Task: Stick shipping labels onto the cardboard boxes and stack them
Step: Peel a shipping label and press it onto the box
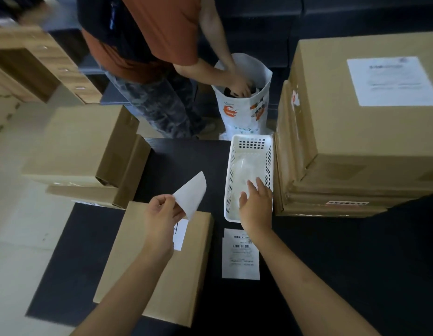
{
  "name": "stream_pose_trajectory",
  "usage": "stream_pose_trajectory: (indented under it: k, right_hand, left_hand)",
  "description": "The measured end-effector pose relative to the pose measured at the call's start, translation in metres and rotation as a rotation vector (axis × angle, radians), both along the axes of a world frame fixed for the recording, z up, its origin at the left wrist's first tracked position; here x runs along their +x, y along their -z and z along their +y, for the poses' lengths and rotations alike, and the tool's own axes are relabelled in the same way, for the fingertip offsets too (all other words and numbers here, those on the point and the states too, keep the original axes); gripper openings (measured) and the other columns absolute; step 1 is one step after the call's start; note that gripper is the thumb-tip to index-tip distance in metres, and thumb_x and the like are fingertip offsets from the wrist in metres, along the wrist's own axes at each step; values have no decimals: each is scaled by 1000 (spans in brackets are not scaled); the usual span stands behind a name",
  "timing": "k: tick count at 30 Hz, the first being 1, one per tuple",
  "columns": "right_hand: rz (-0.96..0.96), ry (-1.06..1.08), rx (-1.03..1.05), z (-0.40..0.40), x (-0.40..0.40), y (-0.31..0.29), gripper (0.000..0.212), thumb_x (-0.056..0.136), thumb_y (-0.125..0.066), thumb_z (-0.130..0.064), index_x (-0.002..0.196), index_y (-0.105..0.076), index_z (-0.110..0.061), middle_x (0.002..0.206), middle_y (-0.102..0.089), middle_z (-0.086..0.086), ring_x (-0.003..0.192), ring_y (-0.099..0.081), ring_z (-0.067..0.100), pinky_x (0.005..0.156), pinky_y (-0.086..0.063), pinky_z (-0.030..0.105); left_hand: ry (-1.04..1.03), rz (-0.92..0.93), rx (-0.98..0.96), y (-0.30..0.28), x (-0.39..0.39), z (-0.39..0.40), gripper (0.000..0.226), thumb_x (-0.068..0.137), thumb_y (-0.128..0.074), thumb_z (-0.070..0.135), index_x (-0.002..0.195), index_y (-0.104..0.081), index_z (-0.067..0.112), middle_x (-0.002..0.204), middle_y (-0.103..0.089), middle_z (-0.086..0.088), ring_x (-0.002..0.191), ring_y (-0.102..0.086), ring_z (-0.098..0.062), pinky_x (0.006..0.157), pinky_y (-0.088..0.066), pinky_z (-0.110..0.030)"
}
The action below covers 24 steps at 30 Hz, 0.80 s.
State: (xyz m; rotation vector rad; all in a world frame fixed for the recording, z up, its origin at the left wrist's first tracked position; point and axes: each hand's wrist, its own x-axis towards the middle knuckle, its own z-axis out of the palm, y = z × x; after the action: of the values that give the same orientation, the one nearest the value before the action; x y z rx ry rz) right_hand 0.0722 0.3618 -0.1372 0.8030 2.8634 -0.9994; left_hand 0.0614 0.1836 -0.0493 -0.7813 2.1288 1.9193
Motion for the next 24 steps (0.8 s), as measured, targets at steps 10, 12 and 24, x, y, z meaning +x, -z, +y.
stream_pose_trajectory:
  k: [10,12,24]
  right_hand:
    - [70,-71,-512,-43,2,-53,18,95,-55,-23,110,-63,-19,105,-66,-5,94,-61,10,80,-48,20]
    - [98,-33,-662,-61,1,-65,12,93,-59,-28,100,-64,-20,94,-66,-10,86,-63,7,79,-52,21]
    - [16,329,-1089,-166,-10,-85,17,92,-62,-24,103,-62,-12,97,-73,7,83,-72,16,77,-59,27]
  left_hand:
    - [46,59,-59,-12,0,-11,10,99,-49,19,102,-54,10,104,-63,-10,95,-65,-22,76,-53,-28]
    - [92,130,-116,-17,2,-18,11,99,-49,19,102,-53,9,91,-61,-6,81,-61,-17,69,-49,-26]
    - [746,467,-447,-15,3,-124,13,88,-66,33,101,-65,29,99,-66,23,99,-56,9,76,-43,-7]
